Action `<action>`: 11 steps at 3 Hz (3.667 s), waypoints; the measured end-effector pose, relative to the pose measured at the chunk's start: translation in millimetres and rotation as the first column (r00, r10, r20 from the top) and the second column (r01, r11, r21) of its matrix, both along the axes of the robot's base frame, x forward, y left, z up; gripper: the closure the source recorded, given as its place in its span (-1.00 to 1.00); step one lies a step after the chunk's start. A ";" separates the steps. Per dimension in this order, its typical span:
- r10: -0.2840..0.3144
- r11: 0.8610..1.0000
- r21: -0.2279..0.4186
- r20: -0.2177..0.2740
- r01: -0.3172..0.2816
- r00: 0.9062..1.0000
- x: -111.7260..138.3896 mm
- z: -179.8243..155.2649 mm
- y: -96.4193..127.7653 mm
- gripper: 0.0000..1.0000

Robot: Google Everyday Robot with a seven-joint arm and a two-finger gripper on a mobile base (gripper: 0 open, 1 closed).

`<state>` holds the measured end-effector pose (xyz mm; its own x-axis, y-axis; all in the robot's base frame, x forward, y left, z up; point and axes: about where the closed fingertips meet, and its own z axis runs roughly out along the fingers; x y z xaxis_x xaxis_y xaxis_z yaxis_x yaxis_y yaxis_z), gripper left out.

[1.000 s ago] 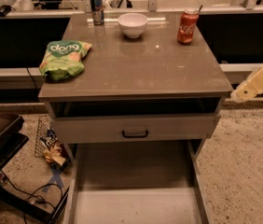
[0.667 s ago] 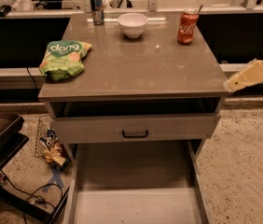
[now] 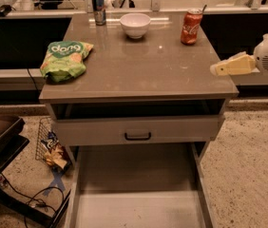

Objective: Move coke can near green rice chip bag

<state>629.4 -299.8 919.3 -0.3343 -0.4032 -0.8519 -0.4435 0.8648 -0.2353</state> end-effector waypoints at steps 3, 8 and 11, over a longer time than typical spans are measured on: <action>-0.029 0.987 0.161 0.333 -0.026 0.943 52.4 63.3 25.1 -1.00; 0.064 0.954 0.265 0.268 -0.138 0.961 248.1 5.9 46.1 -1.00; -0.019 0.947 0.303 0.395 -0.110 0.919 274.8 72.1 10.9 -0.29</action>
Offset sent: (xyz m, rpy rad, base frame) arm 0.0336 0.0060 0.0352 0.1179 -0.2260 -0.0049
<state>904.3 -288.9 991.3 0.0606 -0.1014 -0.9930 -0.4137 0.9028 -0.1175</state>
